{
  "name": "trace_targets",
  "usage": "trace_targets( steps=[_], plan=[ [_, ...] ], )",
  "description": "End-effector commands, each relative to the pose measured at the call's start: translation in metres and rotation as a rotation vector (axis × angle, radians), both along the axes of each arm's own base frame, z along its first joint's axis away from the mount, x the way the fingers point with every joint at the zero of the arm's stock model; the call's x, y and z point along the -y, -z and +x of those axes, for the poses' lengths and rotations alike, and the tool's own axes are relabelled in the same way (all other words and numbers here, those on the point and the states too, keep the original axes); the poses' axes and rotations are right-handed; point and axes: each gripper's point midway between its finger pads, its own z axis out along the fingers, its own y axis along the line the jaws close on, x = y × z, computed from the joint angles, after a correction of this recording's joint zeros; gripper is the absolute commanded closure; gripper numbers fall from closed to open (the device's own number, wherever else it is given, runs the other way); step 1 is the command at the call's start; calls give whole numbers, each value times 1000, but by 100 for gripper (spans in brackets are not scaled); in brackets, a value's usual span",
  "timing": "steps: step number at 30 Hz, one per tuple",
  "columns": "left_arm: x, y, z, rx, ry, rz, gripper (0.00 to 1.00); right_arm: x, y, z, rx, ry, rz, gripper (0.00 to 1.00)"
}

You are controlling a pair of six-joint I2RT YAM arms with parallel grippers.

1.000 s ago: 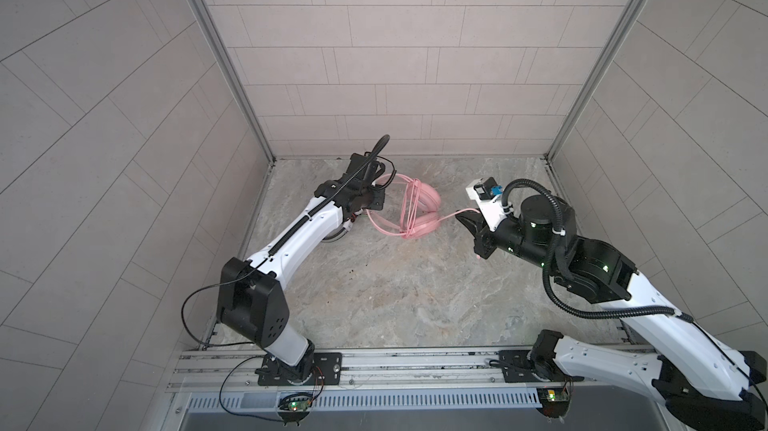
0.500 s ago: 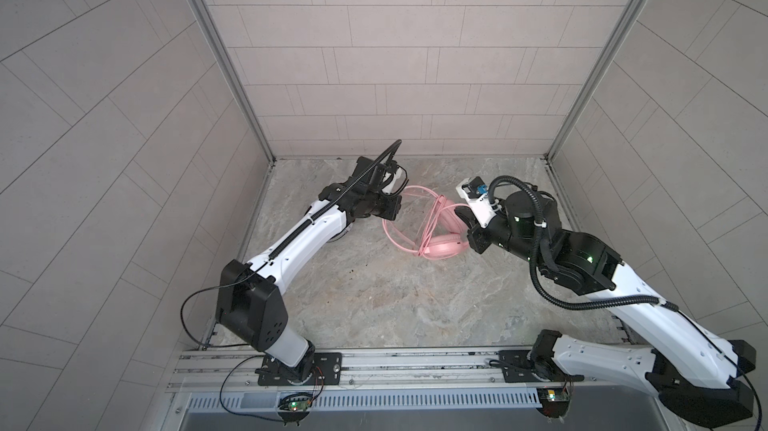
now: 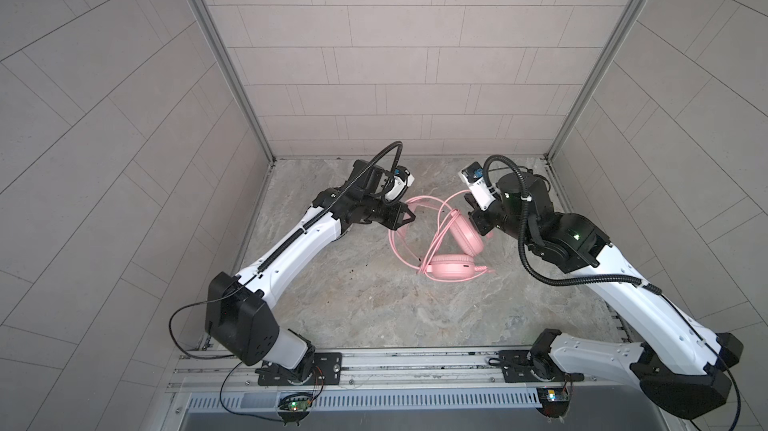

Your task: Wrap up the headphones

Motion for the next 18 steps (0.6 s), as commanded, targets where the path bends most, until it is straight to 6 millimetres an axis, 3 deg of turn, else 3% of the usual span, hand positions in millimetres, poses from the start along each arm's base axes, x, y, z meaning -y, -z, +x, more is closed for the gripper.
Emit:
trace_targets(
  steps=[1, 10, 14, 18],
  plan=[
    [12, -38, -34, -14, 131, -162, 100, 8, 3, 0, -38, 16, 17, 100],
    [13, -65, -72, -32, 252, -293, 100, 11, 33, 10, -162, 27, 74, 100],
    [12, -79, -72, -7, 237, -341, 100, -1, 48, 12, -240, -15, 138, 100],
    [12, -102, -67, 24, 220, -394, 100, -7, 68, 8, -300, -46, 194, 89]
  ],
)
